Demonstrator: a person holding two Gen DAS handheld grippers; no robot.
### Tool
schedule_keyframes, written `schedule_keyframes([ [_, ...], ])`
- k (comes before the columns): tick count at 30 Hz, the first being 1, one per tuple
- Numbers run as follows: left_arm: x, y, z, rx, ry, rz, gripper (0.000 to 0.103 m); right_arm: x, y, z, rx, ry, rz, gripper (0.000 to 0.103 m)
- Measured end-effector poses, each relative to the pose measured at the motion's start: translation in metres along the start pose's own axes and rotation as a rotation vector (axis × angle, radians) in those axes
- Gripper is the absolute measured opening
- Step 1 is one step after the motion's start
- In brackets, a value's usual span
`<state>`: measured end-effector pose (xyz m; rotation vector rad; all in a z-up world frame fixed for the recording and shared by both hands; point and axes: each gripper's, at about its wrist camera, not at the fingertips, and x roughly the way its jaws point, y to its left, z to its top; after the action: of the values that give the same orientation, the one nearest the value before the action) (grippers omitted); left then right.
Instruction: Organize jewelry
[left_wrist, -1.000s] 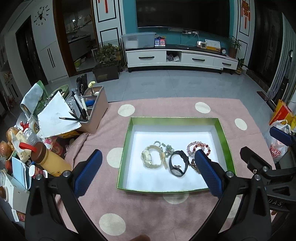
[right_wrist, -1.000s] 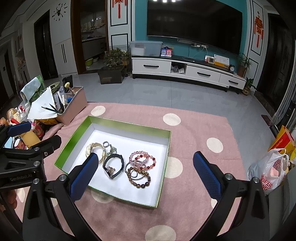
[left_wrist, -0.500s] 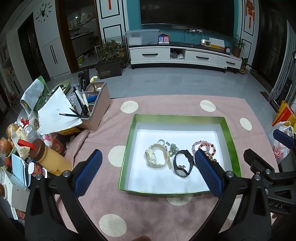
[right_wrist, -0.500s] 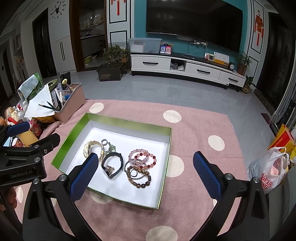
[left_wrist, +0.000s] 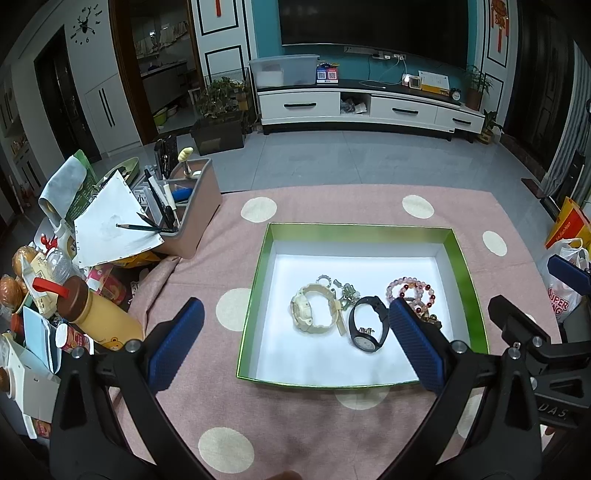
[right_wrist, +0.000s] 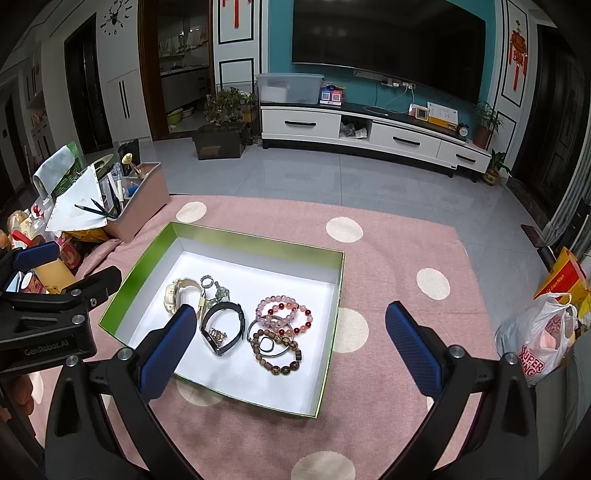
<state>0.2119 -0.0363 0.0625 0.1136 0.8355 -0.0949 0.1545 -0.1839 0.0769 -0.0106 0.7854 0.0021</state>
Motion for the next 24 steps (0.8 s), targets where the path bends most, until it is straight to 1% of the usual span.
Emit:
schedule_keyframes([
  [24,0.0083,0.0054,-0.0032,-0.015,0.014,0.006,0.101,0.0027,0.0000,-0.0018,-0.002,0.002,-0.003,0.102],
])
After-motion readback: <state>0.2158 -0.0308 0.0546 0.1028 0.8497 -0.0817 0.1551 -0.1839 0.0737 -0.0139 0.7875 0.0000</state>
